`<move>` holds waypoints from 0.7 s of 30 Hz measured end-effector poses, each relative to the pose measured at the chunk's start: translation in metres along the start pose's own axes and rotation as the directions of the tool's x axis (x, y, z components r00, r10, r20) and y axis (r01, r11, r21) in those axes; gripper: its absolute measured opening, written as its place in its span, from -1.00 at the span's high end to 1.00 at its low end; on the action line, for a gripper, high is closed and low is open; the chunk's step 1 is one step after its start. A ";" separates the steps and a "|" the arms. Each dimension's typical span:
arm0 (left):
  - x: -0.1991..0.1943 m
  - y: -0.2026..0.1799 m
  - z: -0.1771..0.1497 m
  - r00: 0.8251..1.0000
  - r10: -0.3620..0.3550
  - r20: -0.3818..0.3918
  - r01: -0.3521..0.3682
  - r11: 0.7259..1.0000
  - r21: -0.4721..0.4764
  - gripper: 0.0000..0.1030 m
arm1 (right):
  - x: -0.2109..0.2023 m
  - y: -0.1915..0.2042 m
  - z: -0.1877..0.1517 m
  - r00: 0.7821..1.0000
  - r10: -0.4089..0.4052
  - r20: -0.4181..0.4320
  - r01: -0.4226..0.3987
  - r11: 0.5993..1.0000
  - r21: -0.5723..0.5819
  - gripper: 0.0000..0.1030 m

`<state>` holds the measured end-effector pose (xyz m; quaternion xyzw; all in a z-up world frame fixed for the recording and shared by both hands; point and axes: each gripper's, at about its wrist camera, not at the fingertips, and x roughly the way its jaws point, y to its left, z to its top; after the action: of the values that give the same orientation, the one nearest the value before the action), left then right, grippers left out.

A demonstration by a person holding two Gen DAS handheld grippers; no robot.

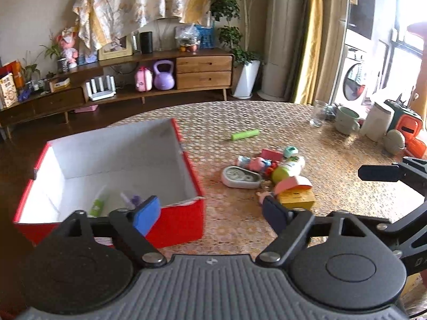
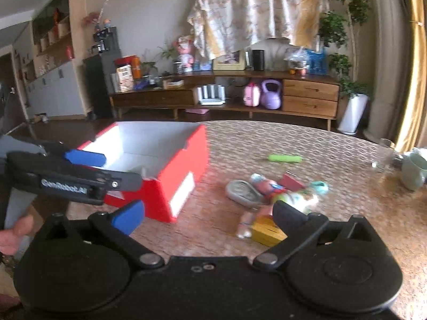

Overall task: Organize rigid objects
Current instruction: 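Withdraw both open tools from the red box back over the table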

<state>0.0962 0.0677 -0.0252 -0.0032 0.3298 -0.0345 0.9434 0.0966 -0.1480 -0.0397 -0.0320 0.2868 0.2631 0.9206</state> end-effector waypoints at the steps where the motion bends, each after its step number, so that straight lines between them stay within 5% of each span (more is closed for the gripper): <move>1: 0.004 -0.005 0.000 1.000 -0.003 -0.002 0.003 1.000 0.006 -0.66 | 0.001 -0.005 -0.003 1.000 -0.008 -0.003 0.008 1.000 0.005 -0.99; 17: 0.070 -0.049 -0.014 0.996 -0.065 -0.068 0.064 0.998 -0.013 -0.66 | 0.030 -0.069 -0.044 0.995 -0.070 -0.078 0.074 0.995 0.062 -0.98; 21: 0.087 -0.055 -0.016 0.994 -0.062 -0.091 0.062 0.998 -0.005 -0.82 | 0.036 -0.084 -0.041 0.992 -0.097 -0.074 0.101 0.993 0.058 -0.97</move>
<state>0.1512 0.0068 -0.0903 -0.0130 0.3720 -0.0634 0.9260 0.1434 -0.2120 -0.1014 -0.0274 0.3256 0.2068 0.9222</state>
